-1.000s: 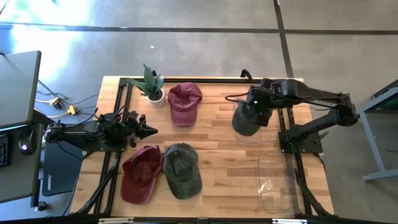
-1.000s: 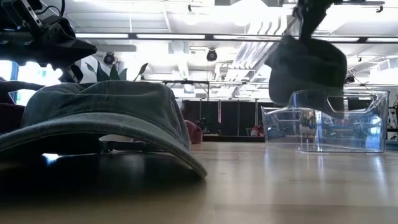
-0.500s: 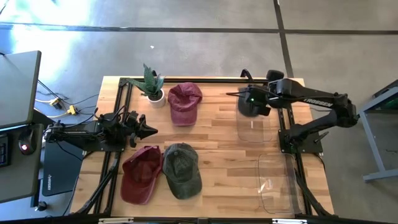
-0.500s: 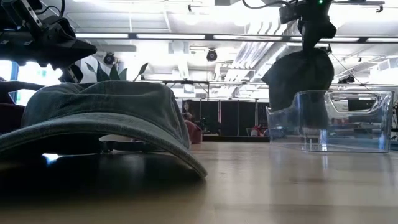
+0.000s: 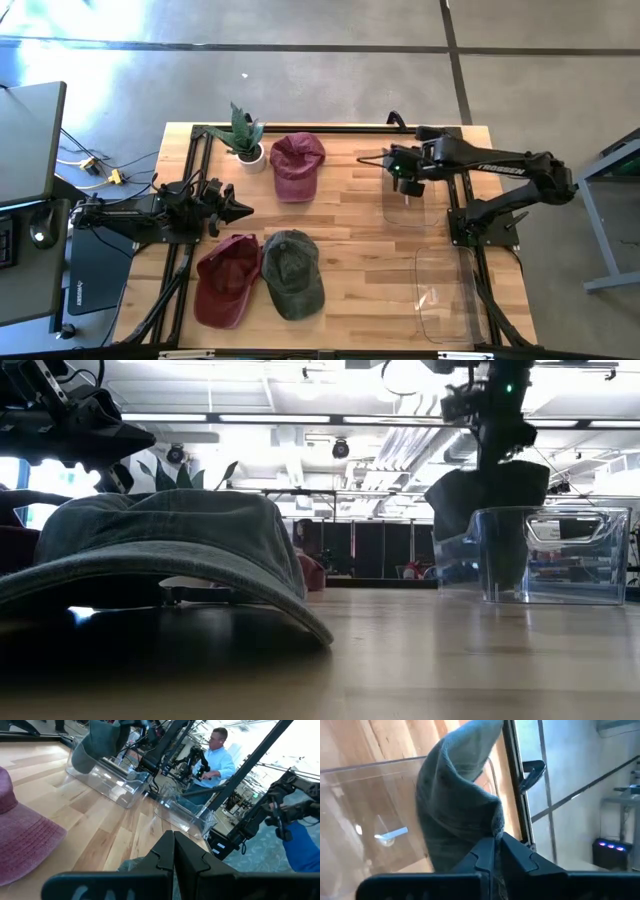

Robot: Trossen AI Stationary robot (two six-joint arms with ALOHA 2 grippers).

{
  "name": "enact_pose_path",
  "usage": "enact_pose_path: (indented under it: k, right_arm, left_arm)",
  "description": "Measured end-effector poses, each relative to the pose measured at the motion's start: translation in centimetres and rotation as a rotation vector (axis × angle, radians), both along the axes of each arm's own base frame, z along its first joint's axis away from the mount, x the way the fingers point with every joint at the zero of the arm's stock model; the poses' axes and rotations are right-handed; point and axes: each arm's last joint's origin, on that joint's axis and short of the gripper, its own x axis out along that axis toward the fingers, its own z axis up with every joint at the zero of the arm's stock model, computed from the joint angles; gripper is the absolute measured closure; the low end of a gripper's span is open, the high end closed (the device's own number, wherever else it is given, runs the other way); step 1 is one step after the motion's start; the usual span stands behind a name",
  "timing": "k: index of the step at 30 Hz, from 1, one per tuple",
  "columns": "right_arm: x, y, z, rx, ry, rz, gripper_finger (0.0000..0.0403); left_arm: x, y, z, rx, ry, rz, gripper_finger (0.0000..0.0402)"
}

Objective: Pick & Place hat
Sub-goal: Put the top black cap into the top transparent bin, then put the bottom red cap into the bottom transparent bin

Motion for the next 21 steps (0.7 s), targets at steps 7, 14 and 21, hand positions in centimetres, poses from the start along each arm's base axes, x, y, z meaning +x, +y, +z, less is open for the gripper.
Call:
enact_pose_path:
  k: [7, 14, 21]
  right_arm:
    - [-0.2, -1.2, -1.1, -0.112, 0.031, -0.045, 0.0325]
    - [0.0, -2.1, 1.3, -0.234, -0.005, -0.093, 0.0224]
    - [0.3, -2.6, 3.8, -0.191, -0.104, -0.066, 0.0204]
  left_arm:
    - [0.0, 0.0, 0.0, 0.000, 0.000, 0.001, 0.0401]
    - [0.0, 0.0, 0.0, 0.000, 0.000, 0.001, 0.0401]
    - [0.0, 0.0, 0.0, 0.000, 0.000, 0.001, 0.0401]
